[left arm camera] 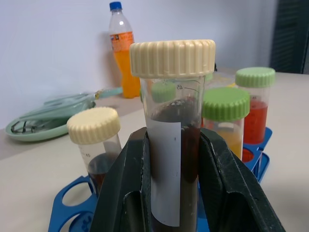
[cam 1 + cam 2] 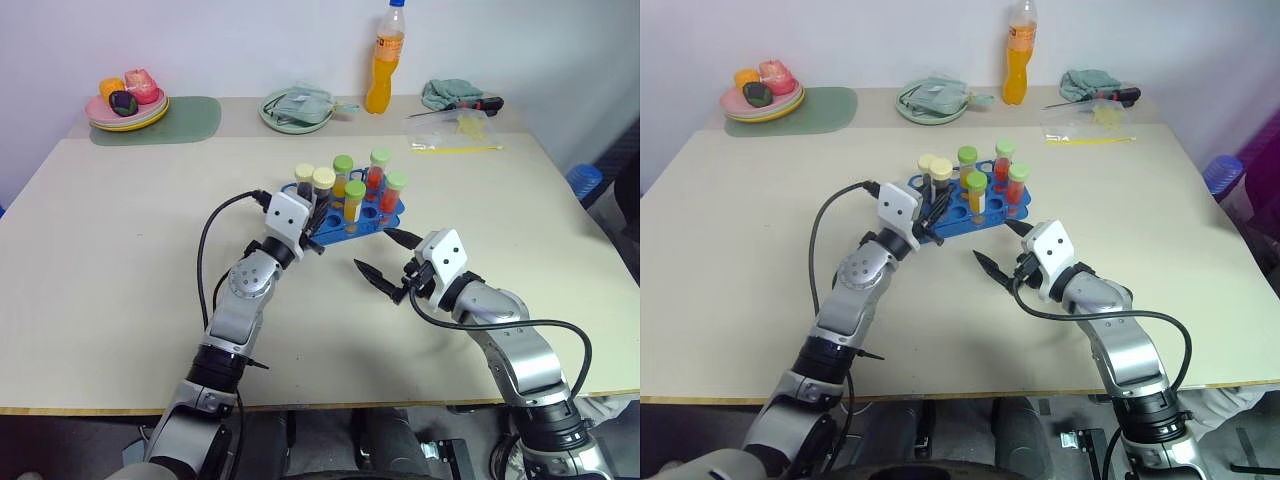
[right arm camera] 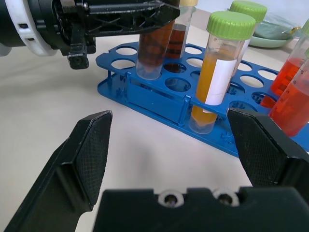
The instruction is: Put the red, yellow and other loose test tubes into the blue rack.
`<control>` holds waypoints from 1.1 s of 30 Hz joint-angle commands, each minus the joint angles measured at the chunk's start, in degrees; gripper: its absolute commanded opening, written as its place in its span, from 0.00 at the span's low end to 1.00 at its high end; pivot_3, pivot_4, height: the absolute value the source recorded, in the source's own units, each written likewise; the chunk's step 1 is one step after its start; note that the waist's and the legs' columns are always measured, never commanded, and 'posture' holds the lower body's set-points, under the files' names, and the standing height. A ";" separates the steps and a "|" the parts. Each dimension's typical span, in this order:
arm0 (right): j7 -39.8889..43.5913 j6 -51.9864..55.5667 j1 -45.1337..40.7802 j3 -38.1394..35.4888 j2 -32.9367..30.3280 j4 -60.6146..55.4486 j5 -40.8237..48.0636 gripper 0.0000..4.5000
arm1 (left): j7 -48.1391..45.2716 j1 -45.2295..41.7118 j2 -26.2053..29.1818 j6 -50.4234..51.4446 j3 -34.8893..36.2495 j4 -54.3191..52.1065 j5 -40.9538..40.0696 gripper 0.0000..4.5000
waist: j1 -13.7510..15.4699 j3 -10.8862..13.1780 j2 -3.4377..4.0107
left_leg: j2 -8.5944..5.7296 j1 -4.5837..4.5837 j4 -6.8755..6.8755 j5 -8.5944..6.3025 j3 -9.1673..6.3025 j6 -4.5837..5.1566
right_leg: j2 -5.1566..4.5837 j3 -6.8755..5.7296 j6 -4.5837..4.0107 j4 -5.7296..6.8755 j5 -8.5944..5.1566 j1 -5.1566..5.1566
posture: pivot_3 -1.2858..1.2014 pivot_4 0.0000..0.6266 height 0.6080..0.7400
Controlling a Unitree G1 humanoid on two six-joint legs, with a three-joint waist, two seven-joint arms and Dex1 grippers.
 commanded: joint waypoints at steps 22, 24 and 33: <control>1.24 -1.20 -0.09 -0.99 -0.72 -2.19 1.23 0.94 | -2.91 1.27 0.42 0.39 4.05 -5.34 -4.82 0.81 | -0.14 0.00 0.00 | 0.01 0.00 0.00 0.00 -0.03 0.00 | 0.00 0.00 0.00 0.00 0.00 0.00 | 0.52 0.24 1.00; 3.06 -0.45 0.62 -3.14 -2.48 -3.45 3.21 0.94 | -5.66 3.78 3.88 3.34 6.56 -11.09 -8.09 0.81 | -0.29 0.00 0.01 | 0.08 0.00 -0.02 -0.01 -0.05 0.01 | 0.00 0.01 0.00 0.01 0.00 -0.03 | 0.52 0.24 1.00; 14.06 5.08 11.16 -20.23 -16.29 -3.32 14.40 0.94 | -23.00 26.39 28.18 15.69 25.20 -26.82 -24.19 0.81 | -0.15 0.02 0.07 | 0.29 0.07 -0.11 -0.03 -0.02 0.04 | -0.03 0.03 -0.27 -0.04 -0.15 -0.01 | 0.52 0.24 1.00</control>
